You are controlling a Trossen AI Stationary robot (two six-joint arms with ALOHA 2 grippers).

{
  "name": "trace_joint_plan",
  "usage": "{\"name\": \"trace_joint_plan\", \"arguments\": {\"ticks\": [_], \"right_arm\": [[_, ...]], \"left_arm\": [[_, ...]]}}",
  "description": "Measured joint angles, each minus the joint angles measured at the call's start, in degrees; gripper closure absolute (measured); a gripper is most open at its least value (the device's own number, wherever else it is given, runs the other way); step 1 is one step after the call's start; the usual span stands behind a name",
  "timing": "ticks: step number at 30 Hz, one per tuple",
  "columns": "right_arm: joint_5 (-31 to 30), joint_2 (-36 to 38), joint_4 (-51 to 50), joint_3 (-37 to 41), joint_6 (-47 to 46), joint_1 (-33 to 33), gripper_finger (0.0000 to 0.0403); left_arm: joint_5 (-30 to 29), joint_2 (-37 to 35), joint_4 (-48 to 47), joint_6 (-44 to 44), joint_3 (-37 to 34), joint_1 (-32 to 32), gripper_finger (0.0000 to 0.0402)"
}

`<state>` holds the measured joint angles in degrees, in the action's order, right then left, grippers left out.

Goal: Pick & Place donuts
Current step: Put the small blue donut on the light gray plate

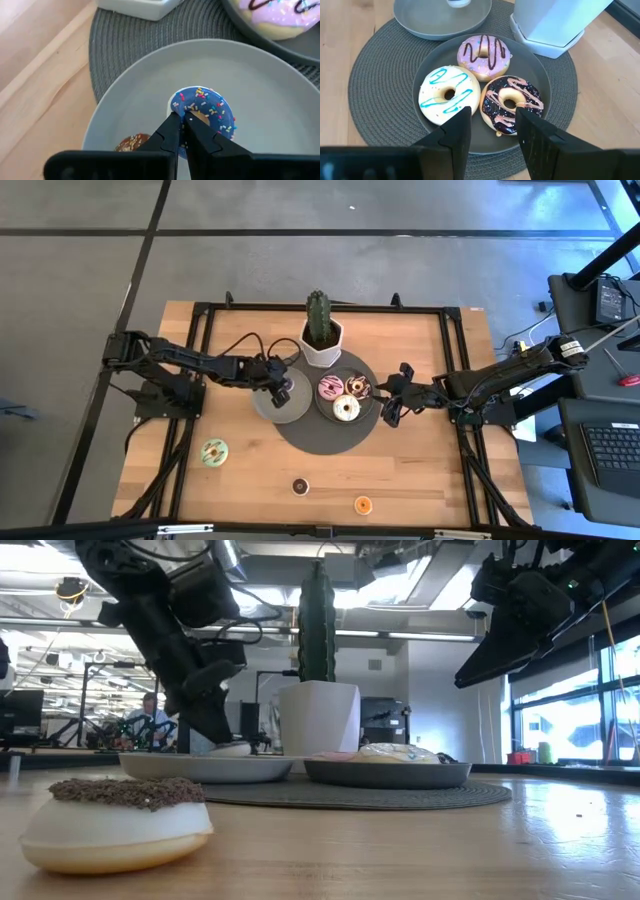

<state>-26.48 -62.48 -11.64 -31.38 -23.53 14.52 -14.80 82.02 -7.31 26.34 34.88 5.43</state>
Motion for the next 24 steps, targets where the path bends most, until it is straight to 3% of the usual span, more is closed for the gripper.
{"name": "trace_joint_plan", "arguments": {"ticks": [24], "right_arm": [[0.02, 0.0, 0.0, 0.0, 0.0, 0.01, 0.0248]], "left_arm": [[-0.65, 2.33, 0.3, 0.06, -0.32, -0.07, 0.0362]]}}
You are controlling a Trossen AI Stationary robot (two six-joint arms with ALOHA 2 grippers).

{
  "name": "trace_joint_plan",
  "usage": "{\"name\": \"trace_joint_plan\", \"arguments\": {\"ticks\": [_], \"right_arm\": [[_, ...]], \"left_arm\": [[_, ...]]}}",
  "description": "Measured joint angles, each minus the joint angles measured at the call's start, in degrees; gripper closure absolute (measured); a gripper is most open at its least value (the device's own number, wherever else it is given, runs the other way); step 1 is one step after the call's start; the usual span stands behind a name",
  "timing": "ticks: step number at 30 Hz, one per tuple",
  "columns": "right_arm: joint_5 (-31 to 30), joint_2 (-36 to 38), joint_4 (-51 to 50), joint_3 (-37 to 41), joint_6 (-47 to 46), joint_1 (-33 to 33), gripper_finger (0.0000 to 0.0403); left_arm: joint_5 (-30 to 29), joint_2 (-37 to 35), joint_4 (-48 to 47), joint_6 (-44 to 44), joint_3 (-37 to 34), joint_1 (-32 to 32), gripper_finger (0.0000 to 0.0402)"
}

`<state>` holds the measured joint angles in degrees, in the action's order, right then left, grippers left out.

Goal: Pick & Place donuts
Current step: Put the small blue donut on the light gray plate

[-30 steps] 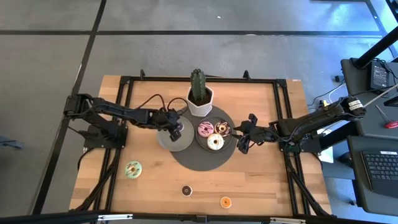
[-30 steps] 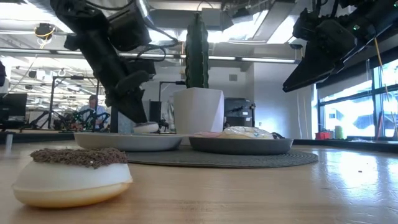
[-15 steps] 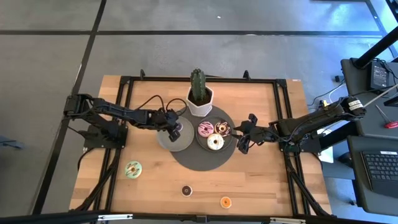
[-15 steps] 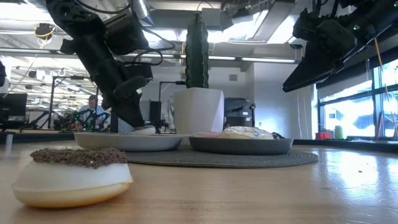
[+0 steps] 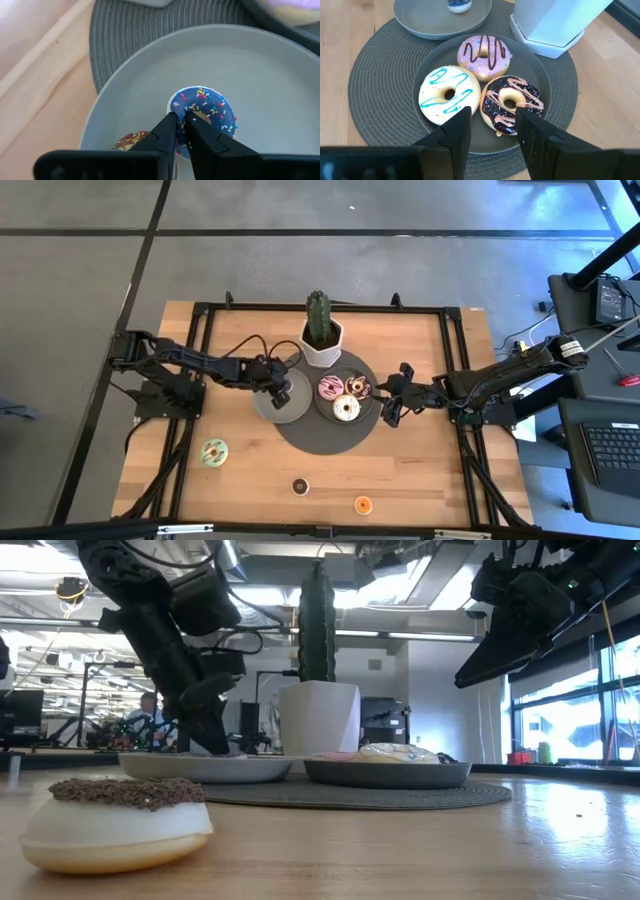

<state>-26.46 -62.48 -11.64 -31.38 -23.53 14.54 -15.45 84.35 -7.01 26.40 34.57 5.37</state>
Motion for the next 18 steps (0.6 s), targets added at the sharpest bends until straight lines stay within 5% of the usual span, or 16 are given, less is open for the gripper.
{"name": "trace_joint_plan", "arguments": {"ticks": [18], "right_arm": [[0.02, 0.0, -0.2, 0.0, 0.0, -0.01, 0.0248]], "left_arm": [[-0.18, -0.31, 0.55, -0.05, 0.07, 0.0, 0.028]]}}
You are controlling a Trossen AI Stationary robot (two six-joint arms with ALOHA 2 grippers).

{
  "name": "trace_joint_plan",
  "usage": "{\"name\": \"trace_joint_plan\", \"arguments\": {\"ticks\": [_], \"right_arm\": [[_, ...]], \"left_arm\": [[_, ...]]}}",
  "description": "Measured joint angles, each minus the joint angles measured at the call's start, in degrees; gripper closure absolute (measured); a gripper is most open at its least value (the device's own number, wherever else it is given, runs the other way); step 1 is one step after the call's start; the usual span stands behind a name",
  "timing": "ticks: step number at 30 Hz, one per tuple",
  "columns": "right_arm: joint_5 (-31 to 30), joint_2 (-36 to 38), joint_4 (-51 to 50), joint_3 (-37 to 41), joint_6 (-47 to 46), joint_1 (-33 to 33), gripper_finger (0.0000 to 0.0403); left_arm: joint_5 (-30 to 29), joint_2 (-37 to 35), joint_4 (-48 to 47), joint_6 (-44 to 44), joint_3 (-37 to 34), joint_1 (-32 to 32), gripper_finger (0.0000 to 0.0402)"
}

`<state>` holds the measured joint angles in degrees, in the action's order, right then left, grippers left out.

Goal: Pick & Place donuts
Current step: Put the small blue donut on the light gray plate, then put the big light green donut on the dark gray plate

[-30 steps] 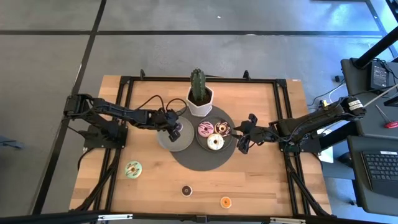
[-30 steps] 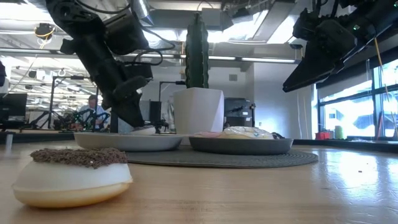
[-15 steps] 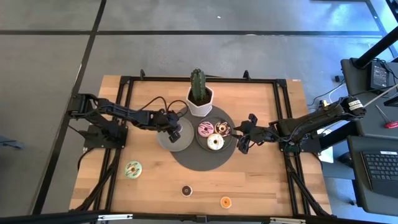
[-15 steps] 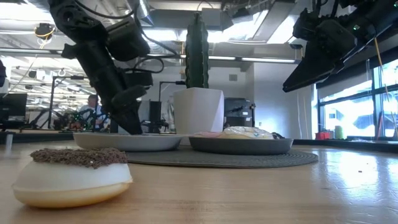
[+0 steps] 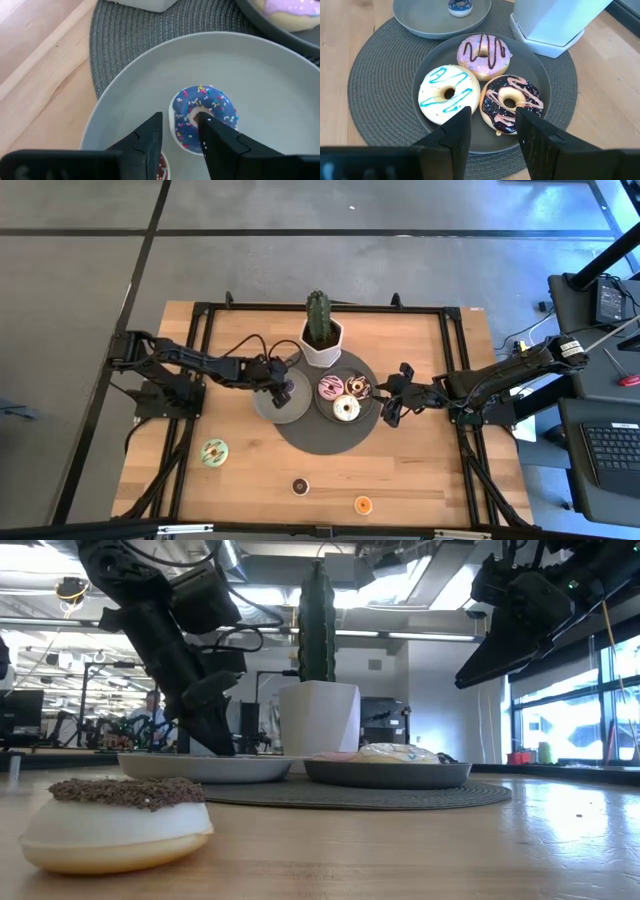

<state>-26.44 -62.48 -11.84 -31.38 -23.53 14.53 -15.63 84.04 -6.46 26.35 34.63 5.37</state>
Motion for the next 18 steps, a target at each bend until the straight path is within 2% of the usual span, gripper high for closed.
{"name": "trace_joint_plan", "arguments": {"ticks": [6, 12, 18], "right_arm": [[0.0, -0.02, -0.07, 0.0, 0.01, -0.01, 0.0248], [0.0, -0.02, -0.07, 0.0, 0.0, 0.0, 0.0248], [0.0, -0.02, -0.52, 0.0, 0.0, 0.01, 0.0248]], "left_arm": [[-0.85, -2.04, -0.61, -0.11, 0.0, 0.0, 0.0267], [1.5, -8.91, -3.38, -4.99, 0.0, -1.21, 0.0266], [12.27, -15.8, -4.41, -7.49, 0.04, -7.21, 0.0269]]}}
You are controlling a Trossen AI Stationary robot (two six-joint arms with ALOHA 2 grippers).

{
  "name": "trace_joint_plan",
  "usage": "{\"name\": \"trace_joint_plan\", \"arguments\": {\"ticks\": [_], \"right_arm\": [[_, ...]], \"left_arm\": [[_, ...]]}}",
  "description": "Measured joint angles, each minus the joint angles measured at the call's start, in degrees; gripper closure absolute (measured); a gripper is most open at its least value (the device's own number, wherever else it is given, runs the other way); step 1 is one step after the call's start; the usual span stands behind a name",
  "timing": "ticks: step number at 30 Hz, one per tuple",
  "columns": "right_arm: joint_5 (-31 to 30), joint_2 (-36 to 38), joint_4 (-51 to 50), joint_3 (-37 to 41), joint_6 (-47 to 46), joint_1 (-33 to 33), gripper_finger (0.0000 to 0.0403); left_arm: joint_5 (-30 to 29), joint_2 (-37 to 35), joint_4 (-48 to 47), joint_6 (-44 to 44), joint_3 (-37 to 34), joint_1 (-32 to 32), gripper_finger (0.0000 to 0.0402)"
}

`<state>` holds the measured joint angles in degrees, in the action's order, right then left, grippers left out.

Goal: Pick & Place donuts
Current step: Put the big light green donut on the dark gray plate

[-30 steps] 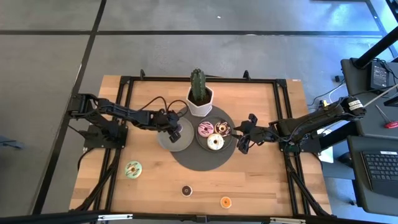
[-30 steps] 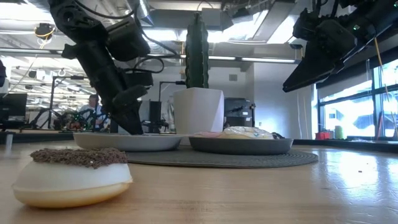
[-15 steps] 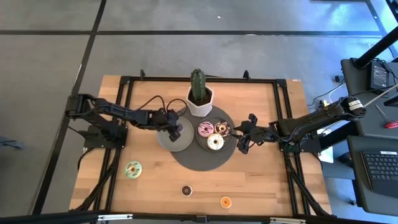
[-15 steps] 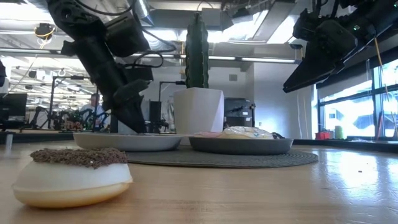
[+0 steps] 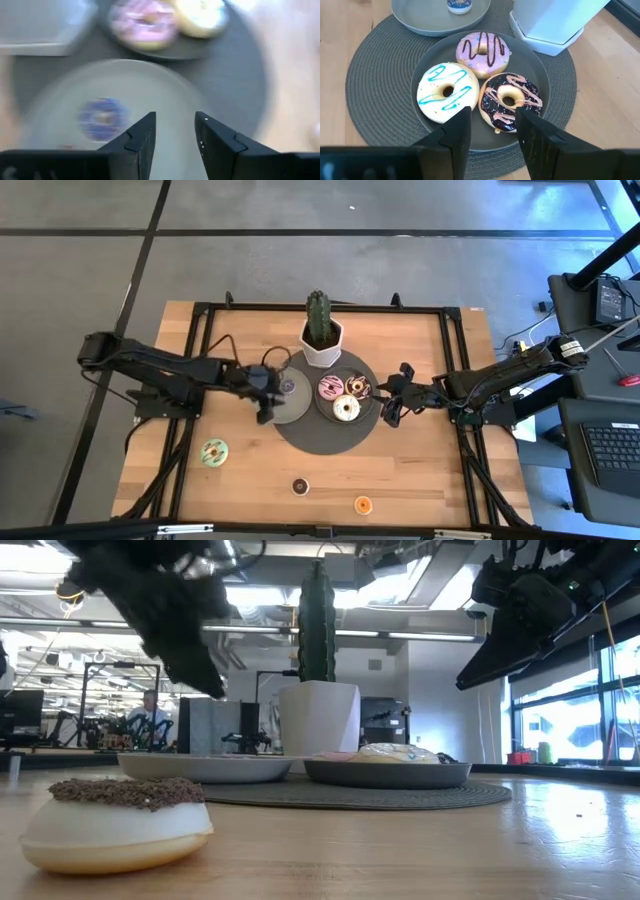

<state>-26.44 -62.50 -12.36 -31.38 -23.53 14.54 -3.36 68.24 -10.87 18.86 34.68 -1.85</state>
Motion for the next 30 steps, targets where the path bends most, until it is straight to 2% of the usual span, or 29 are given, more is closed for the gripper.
{"name": "trace_joint_plan", "arguments": {"ticks": [4, 13, 17, 21, 26, 30], "right_arm": [[-0.01, 0.0, -0.21, 0.0, 0.06, -0.02, 0.0248], [-0.9, -0.02, -0.33, 0.0, 0.02, -0.02, 0.0248], [-0.92, -0.02, -0.35, 0.0, 0.04, -0.02, 0.0248], [-0.93, -0.02, -0.34, 0.0, 0.02, -0.01, 0.0248], [-0.94, -0.02, -0.33, 0.0, 0.02, -0.02, 0.0248], [-0.96, -0.02, -0.32, 0.0, -0.05, -0.02, 0.0248]], "left_arm": [[5.45, -2.92, -5.98, 9.72, 0.0, -5.19, 0.0265], [5.6, -3.91, -26.01, 44.7, 0.25, -20.04, 0.027], [2.36, -3.9, -32.98, 57.96, 2.76, -27.35, 0.0267], [0.73, -3.77, -36.82, 69.6, 3.21, -33.36, 0.0265], [3.1, -2.29, -41.45, 82.86, 3.23, -39.12, 0.0268], [3.4, -1.33, -41.66, 89.6, 3.23, -42.71, 0.0269]]}}
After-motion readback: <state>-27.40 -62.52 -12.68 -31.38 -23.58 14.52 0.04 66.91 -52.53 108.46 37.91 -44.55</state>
